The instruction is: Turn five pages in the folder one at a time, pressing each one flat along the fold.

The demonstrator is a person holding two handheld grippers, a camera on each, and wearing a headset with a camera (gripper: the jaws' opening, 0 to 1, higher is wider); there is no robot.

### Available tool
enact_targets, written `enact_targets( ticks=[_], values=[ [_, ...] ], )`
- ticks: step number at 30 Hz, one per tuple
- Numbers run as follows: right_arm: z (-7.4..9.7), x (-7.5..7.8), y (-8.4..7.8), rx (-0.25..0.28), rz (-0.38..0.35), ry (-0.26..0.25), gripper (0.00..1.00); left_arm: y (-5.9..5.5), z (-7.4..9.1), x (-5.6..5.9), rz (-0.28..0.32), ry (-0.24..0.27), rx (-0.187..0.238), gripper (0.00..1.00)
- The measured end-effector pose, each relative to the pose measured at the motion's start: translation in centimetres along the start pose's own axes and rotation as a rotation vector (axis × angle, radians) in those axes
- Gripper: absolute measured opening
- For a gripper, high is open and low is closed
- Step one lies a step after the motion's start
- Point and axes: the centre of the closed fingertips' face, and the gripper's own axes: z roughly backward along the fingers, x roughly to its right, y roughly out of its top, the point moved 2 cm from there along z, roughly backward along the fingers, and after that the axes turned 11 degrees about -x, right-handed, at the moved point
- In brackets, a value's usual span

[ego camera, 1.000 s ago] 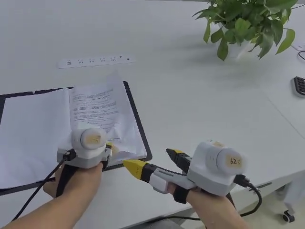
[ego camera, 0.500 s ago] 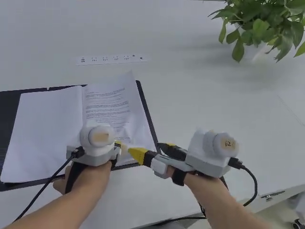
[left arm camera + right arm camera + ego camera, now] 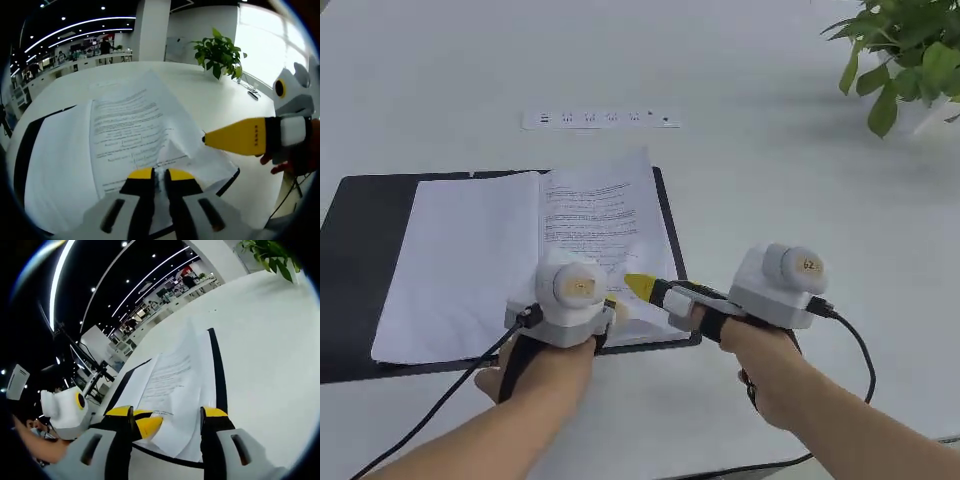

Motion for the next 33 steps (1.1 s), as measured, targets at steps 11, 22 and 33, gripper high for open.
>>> enact_targets(
  ticks=[11,22,33],
  values=[
    [-0.8,1.9,0.5,-0.002,-0.123,0.024,0.38,0.0,0.1,0.0,0.005,0.0,0.006,0.08],
    [-0.8,2.7,-0.2,-0.051,-0.194,0.048,0.14,0.0,0.0,0.0,0.008,0.002,0.006,0.08],
    [-0.3,3.0,-0.4,-0.041,-0.304,0.068,0.0,0.0,0.0,0.2,0.013,-0.006,0.004,0.11]
  ],
)
